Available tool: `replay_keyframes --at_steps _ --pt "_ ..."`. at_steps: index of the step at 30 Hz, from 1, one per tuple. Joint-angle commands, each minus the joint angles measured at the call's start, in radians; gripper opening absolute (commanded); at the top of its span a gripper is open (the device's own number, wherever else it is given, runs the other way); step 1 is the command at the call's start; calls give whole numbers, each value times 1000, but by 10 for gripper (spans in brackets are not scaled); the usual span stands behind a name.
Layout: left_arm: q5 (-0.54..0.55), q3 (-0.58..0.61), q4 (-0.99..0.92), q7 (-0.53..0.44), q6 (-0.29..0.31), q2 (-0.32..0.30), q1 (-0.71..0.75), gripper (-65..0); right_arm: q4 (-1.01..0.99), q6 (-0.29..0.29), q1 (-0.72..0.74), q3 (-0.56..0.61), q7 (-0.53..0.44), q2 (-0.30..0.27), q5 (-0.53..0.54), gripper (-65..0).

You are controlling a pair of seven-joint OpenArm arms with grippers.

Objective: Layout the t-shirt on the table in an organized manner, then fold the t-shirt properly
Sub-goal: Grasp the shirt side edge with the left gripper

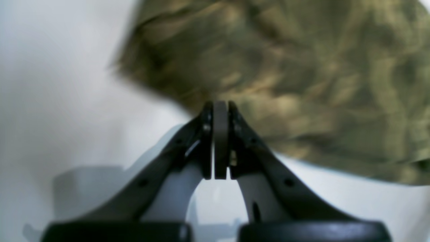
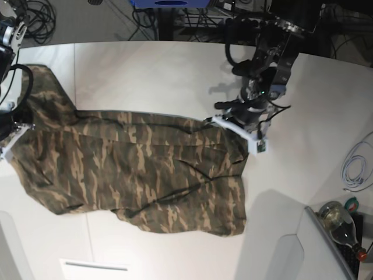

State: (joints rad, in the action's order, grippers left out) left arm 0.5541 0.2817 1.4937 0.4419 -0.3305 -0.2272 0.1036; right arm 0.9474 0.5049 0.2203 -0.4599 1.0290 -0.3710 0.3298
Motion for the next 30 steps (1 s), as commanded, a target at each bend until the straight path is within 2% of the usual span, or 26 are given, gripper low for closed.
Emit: replay_keyframes --at_steps 1,7,8,11,13,16,20,25,30 --pt "1 -19 20 -21 6 -7 -11 -650 15 2 20 -3 -8 -21 7 -647" --pt "-1 -134 -26 -21 9 -11 8 -650 15 2 20 -3 -8 -21 7 -647" --pt "-1 -138 -26 -21 28 -11 3 -650 15 2 20 -3 -8 -21 7 -647" --pt "-1 -141 -25 -21 130 -22 -3 -650 15 2 20 -3 -8 -21 7 -647" --pt "-2 -147 -25 -21 140 -19 -12 -650 15 2 20 -3 -8 -20 7 -647" --pt "-61 -144 -26 -21 140 -16 -15 -650 15 2 20 -3 -8 -20 7 -647" --pt "-101 -147 -26 -22 140 -14 -18 -523 15 2 20 -3 -8 -20 7 -647" --pt "-98 -137 -26 -22 146 -14 -57 -469 15 2 21 -3 -8 -20 7 -647" --pt "-98 -140 -28 -22 229 -14 -72 -354 15 2 21 -3 -8 -20 7 -647"
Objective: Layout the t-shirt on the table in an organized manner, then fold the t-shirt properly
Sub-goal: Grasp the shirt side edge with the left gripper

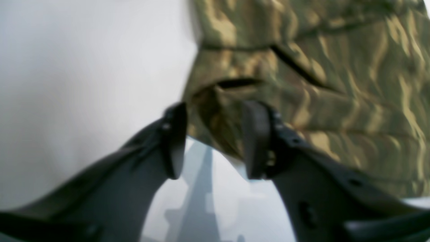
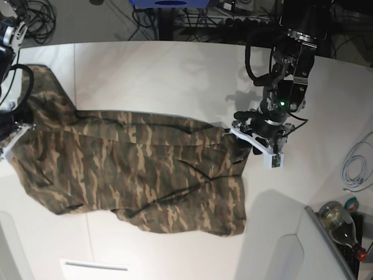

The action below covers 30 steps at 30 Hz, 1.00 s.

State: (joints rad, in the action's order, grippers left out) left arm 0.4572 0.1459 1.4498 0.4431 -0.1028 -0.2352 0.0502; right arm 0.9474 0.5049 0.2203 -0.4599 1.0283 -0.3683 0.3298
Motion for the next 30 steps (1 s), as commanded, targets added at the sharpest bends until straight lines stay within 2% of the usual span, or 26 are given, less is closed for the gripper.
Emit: replay_keyframes --at_steps 1,4,11,15,21,30 --pt "-1 -2 7 -23 7 -6 -19 -323 15 2 21 -3 -7 -22 7 -647" --pt "-2 -2 -22 -23 13 -6 -22 -288 15 2 21 -3 -7 -22 7 -647" --pt "1 -1 -93 -25 16 -2 -66 -290 15 2 23 -3 -7 -22 7 -647" --pt "-5 -4 -119 -25 74 29 -83 -290 15 2 23 -3 -7 -22 7 -647" --pt "-5 -2 -153 -25 74 64 -106 -290 15 2 21 -3 -13 -22 7 -647" --pt "-5 -1 -217 -25 74 64 -145 -291 9 2 18 -3 -41 -22 7 -647"
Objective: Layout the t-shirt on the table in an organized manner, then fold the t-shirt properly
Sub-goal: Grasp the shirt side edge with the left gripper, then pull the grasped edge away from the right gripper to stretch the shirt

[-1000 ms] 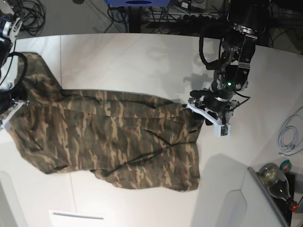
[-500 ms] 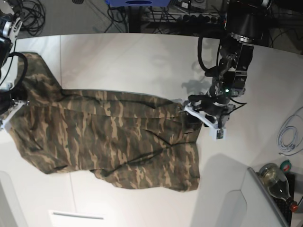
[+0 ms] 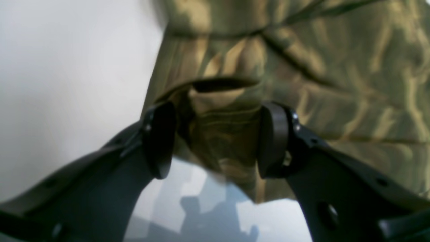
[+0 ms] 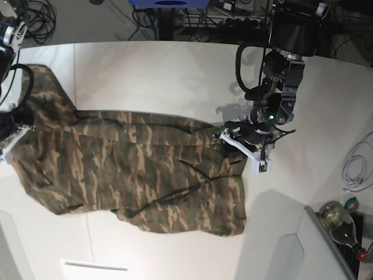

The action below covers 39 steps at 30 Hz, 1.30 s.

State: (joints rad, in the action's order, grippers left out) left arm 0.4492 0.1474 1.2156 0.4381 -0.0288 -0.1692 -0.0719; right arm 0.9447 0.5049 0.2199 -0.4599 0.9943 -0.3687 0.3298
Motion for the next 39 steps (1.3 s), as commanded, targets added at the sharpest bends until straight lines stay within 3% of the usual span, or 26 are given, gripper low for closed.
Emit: replay_keyframes --at_steps 1,4,6,9,11,14,16,20,23,25,29,34,39 --pt "3 -2 17 -20 0 -2 -21 -291 12 2 19 -3 -7 -22 7 -647" --pt "3 -1 25 -20 0 -2 -19 -296 12 2 19 -3 -7 -22 7 -647" --pt "3 -1 19 -20 0 -2 -24 -339 12 2 19 -3 -7 -22 7 -647" --pt "3 -1 17 -20 0 -2 -29 -489 12 2 19 -3 -7 -22 7 -647" --pt "3 -1 17 -18 0 -3 -29 -650 12 2 19 -3 -7 -22 7 -647" --pt "3 -9 48 -5 -1 -8 -19 -650 18 2 19 -3 -1 -22 7 -647" --pt "3 -18 112 54 -7 -22 8 -650 18 2 19 -1 2 -22 7 -647" --pt "10 -125 335 233 -170 -36 57 -650 83 2 9 -1 11 -22 7 -647" --pt "12 -205 488 379 -260 -22 59 -650 211 -2 -10 -3 71 -19 7 -647" --pt "12 -286 556 497 -296 3 48 -650 314 -4 -23 -10 128 0 7 -647" --pt "3 -420 539 686 -299 46 -3 -650 455 -5 -57 -4 180 13 7 -647" --pt "4 -432 488 698 -299 41 63 -650 385 -5 -70 -6 171 27 5 -647" --pt "3 -432 455 693 -299 38 203 -650 394 -5 -201 -10 145 35 5 -647"
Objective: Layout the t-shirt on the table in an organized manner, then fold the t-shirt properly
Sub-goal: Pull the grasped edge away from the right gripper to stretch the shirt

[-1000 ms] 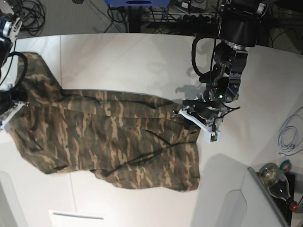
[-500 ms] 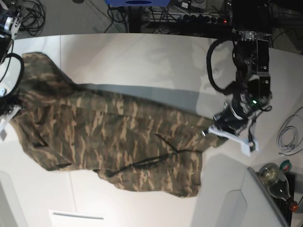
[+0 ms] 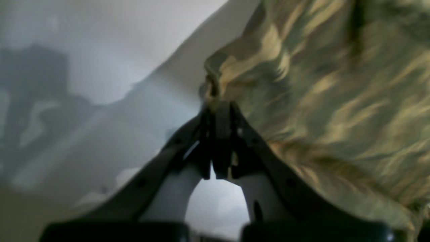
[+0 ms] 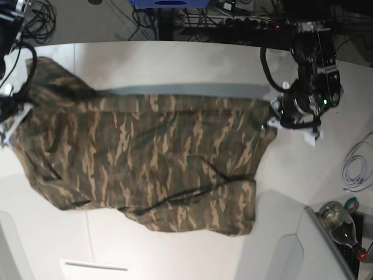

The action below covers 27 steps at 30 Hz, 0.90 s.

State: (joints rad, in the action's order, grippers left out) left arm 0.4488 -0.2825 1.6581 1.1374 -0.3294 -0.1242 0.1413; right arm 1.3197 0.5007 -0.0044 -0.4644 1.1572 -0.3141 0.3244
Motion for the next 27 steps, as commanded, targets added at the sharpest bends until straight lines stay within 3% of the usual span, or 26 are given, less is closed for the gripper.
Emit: replay_keyframes --at_steps 1,3,5,11,13,16,19,21,24,27 --pt "3 -2 -9 -17 2 -7 7 -650 13 -1 5 -6 -32 -13 11 -647" --pt "3 2 -59 -72 2 -7 37 -650 -2 -9 -22 0 -73 -1 11 -647" --pt "2 6 -105 -121 2 -7 59 -650 -12 -63 -38 2 -105 0 11 -647" --pt "2 7 -144 -138 2 2 71 -650 -13 -204 -29 3 -159 -4 11 -624" --pt "2 9 -144 -138 2 5 68 -650 -53 -228 5 5 -155 -6 11 -575" --pt "2 9 -137 -136 2 27 70 -650 -121 -248 45 5 -133 -13 9 -387" --pt "2 9 -137 -136 2 28 74 -650 -52 -254 17 0 -90 -20 11 -216" --pt "2 9 -135 -136 2 28 88 -650 79 -259 -39 -4 -105 -7 11 -200" --pt "2 9 -135 -136 2 25 94 -650 245 -342 -87 5 -155 10 11 -198" --pt "3 9 -135 -136 2 25 94 -650 200 -343 -32 123 -201 0 11 -198"
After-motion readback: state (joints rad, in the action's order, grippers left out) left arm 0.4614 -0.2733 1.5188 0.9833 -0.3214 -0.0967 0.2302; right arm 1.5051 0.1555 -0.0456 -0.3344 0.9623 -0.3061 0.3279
